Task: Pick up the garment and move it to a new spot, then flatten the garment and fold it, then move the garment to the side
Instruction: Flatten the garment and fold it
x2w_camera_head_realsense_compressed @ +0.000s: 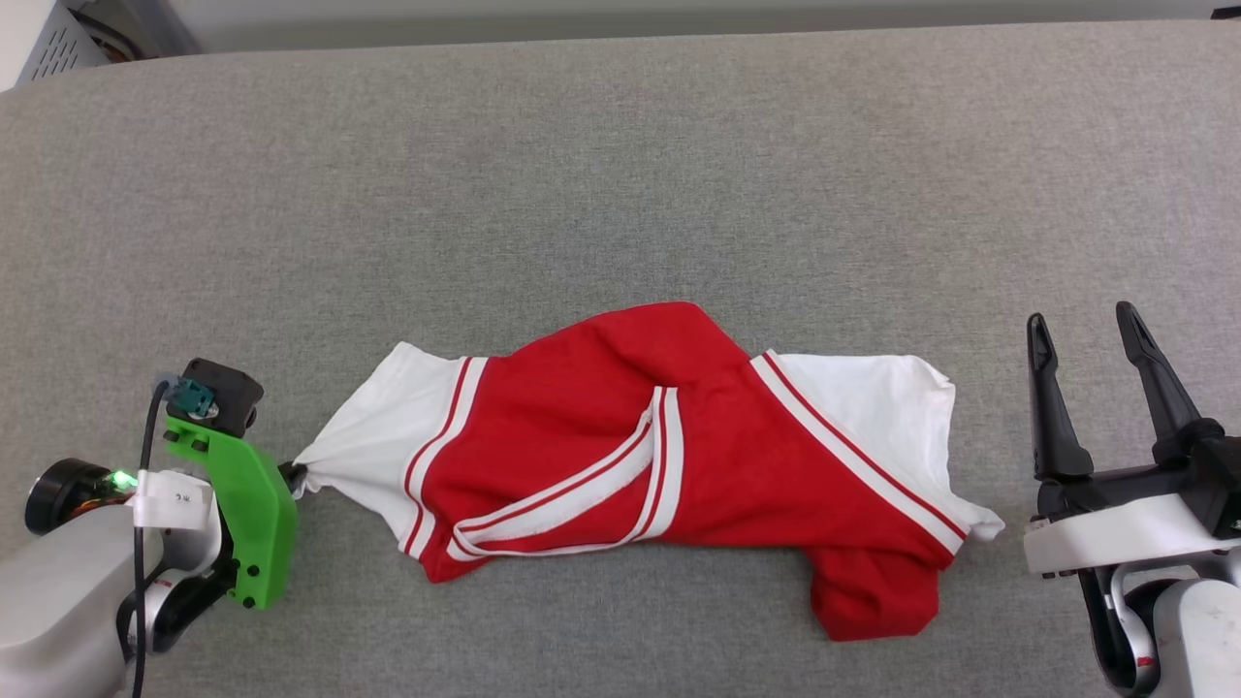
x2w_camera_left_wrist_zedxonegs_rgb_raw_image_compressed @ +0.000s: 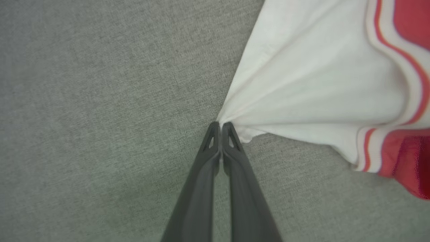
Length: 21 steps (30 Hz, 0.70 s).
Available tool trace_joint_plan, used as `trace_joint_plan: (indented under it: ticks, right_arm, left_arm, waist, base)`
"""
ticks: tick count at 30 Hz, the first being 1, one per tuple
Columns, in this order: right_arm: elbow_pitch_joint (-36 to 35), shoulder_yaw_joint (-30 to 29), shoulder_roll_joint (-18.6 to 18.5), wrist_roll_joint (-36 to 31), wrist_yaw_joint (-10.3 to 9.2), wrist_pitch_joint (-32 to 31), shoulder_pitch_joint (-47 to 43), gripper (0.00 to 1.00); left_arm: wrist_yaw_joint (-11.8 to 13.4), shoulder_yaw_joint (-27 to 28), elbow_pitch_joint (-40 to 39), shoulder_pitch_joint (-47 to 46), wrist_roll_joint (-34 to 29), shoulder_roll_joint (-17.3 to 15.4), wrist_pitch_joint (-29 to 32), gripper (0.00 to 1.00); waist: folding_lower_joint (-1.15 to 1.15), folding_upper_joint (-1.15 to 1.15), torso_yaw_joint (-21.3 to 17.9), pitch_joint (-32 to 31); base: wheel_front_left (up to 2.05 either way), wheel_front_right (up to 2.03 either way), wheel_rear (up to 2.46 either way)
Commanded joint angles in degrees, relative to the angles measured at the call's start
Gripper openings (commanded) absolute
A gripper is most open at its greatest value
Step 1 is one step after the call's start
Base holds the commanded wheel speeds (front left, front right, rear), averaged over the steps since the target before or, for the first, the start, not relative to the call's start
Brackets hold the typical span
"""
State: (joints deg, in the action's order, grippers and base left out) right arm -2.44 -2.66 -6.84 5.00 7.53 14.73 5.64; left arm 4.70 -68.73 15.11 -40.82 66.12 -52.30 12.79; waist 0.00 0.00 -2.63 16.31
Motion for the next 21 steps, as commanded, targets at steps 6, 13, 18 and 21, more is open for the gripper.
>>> trace_joint_plan:
  ticks: [6, 13, 18, 21]
  right_arm:
    - [0.63, -0.66, -1.65, -0.13, -0.04, 0.27, 0.08, 1.0]
    - [-0.49, -2.41, -5.26, 1.54, -0.04, 0.27, 1.82, 1.0]
    - [-0.11, -1.3, -10.24, 4.06, -0.04, 0.27, 3.92, 1.0]
    - [0.78, 2.02, -15.24, 7.37, -0.04, -2.19, 6.11, 1.0]
  left_arm:
    - [0.31, 1.2, 4.55, 1.51, -1.07, 4.18, -6.82, 1.0]
    - [6.38, 5.26, 1.45, 3.86, -2.85, 5.08, -19.79, 1.0]
    - [13.46, 10.22, -4.08, 6.64, -4.84, 4.63, -27.01, 1.0]
    - [17.77, 15.24, -8.58, 9.18, -8.3, 5.15, -27.71, 1.0]
  waist:
    - [0.0, 0.0, 0.23, -1.8]
    - [0.0, 0.0, 1.63, -5.39]
    - [0.0, 0.0, 2.95, -6.94]
    - [0.0, 0.0, 3.58, -7.4]
  base:
    - [0.0, 0.0, 0.0]
    - [0.0, 0.0, 0.0]
    - [0.0, 0.0, 0.0]
    - [0.0, 0.0, 0.0]
